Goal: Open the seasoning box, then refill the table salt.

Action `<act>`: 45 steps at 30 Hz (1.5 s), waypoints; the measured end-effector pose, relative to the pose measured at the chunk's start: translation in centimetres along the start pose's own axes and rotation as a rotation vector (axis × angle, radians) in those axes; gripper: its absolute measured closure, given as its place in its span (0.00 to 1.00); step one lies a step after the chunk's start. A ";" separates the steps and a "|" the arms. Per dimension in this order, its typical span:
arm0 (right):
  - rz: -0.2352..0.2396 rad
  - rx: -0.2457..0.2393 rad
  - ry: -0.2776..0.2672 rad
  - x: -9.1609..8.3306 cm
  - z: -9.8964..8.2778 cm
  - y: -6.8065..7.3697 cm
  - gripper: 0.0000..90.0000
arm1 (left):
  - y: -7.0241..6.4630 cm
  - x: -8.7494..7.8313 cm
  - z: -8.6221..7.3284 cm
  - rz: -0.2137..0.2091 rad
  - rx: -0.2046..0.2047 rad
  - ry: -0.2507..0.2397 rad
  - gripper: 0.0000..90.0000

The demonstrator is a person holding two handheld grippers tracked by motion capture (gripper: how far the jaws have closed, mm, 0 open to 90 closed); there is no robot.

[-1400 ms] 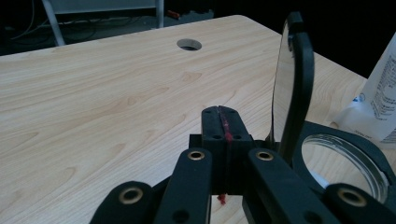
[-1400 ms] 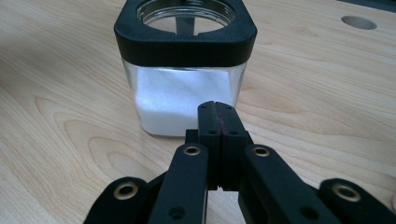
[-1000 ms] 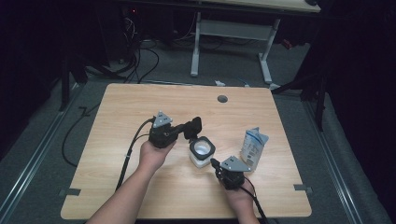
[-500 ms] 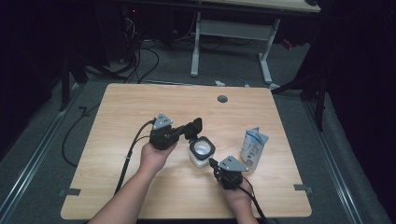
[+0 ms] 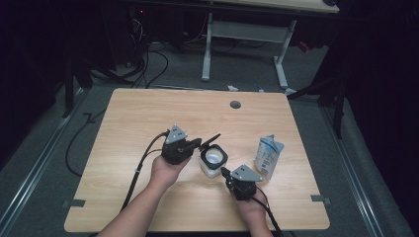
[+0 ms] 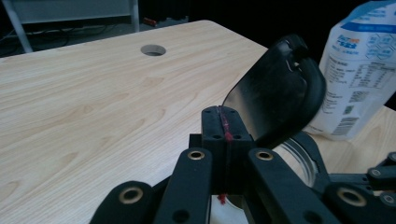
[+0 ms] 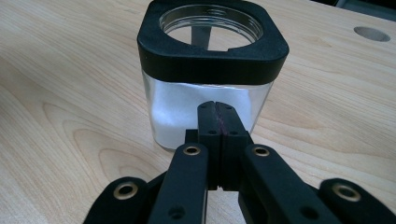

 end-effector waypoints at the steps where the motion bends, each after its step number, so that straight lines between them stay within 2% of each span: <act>1: -0.001 0.001 0.001 0.0 0.0 0.0 1.00 | -0.2 0.1 0.0 -0.005 0.004 0.001 1.00; 7: -0.001 -0.001 -0.001 0.0 0.0 0.0 1.00 | -1.2 0.2 -0.3 -0.024 0.022 0.004 1.00; 10: 0.000 -0.001 -0.004 0.0 0.0 0.0 1.00 | -1.3 0.1 -0.5 -0.021 0.020 0.001 1.00; 18: -0.001 -0.009 0.001 -0.1 0.0 0.1 1.00 | -0.6 -0.6 -1.7 0.003 0.003 0.009 1.00; 28: -0.015 -0.016 -0.001 -0.3 -0.2 -0.1 1.00 | 0.3 -1.6 -4.3 0.043 -0.020 0.030 0.99; 33: -0.035 -0.003 0.005 -0.3 -0.4 -0.7 1.00 | 1.4 -3.6 -5.9 0.089 -0.019 0.059 0.92; 39: -0.052 0.001 0.011 0.0 -0.4 -1.2 1.00 | 3.1 -7.2 -7.8 0.169 -0.014 0.089 0.80; 43: -0.064 0.006 0.019 0.1 -0.5 -1.6 1.00 | 4.4 -10.1 -9.0 0.202 -0.049 0.064 0.75; 45: -0.069 0.011 0.022 0.3 -0.5 -1.8 1.00 | 4.9 -11.4 -9.4 0.233 -0.051 0.060 0.72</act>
Point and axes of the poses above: each handheld gripper's, and its own axes: x roughly forward along the jaws, z roughly out of its top, y roughly to its left, the point moved 3 cm from there along x, roughly forward along the jaws, and after that the axes turned 11 degrees about -z, right-handed, at the moved point
